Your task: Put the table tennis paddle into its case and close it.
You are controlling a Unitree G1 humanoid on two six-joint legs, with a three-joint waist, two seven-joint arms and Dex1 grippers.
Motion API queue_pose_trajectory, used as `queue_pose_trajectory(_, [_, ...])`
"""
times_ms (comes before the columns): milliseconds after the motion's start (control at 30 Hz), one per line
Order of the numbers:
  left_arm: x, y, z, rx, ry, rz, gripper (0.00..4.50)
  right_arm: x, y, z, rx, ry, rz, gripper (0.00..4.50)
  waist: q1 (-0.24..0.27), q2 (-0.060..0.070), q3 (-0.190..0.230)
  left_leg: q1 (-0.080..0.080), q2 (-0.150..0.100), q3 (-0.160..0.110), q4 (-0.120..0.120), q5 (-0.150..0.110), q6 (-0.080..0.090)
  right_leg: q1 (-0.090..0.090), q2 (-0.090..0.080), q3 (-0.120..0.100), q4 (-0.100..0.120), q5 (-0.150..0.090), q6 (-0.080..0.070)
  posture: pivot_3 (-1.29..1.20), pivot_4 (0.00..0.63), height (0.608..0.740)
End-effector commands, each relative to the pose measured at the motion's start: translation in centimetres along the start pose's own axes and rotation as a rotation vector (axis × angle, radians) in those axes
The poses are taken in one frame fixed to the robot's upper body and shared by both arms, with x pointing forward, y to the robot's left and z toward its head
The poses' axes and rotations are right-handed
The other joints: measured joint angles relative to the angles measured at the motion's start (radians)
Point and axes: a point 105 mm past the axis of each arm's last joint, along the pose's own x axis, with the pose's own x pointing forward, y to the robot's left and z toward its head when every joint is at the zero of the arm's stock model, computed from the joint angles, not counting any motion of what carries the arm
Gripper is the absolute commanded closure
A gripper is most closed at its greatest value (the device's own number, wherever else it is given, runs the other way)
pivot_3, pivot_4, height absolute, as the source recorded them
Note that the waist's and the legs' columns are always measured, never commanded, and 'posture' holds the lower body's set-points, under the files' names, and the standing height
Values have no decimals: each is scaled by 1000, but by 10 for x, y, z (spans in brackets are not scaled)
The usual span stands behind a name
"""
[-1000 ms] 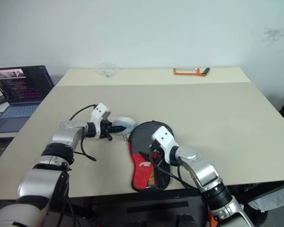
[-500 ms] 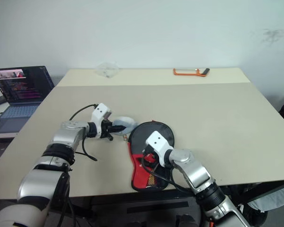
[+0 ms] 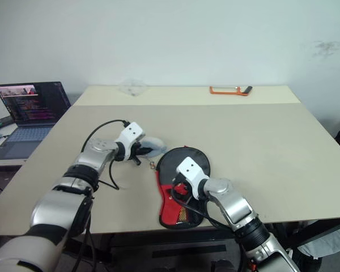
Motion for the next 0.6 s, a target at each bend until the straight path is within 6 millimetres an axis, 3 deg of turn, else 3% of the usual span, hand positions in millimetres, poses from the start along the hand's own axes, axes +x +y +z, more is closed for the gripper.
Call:
queue_pose_trajectory(33, [1, 13, 22, 111, -22, 94, 3907, 4, 5, -52, 109, 181, 9, 0, 0, -1, -1, 0, 0, 0, 0, 0, 0, 0, 0, 0, 0, 0, 0, 0, 150, 740])
queue_pose_trajectory(267, [15, 8, 80, 371, -99, 217, 3908, 9, 8, -62, 158, 216, 17, 0, 0, -3, -2, 0, 0, 0, 0, 0, 0, 0, 0, 0, 0, 0, 0, 0, 150, 740])
queue_pose_trajectory(400, [19, 2, 104, 453, -139, 262, 3908, 9, 11, -65, 167, 224, 22, 0, -2, -3, -2, 0, 0, 0, 0, 0, 0, 2, 0, 0, 0, -1, 1, 0, 150, 740])
queue_pose_trajectory(600, [30, -28, 144, 621, -226, 260, 3908, 8, 24, -75, 166, 257, 63, 0, 1, -3, -2, 0, 0, -1, 0, 0, 0, 5, 1, -1, 0, -2, 4, 0, 150, 740])
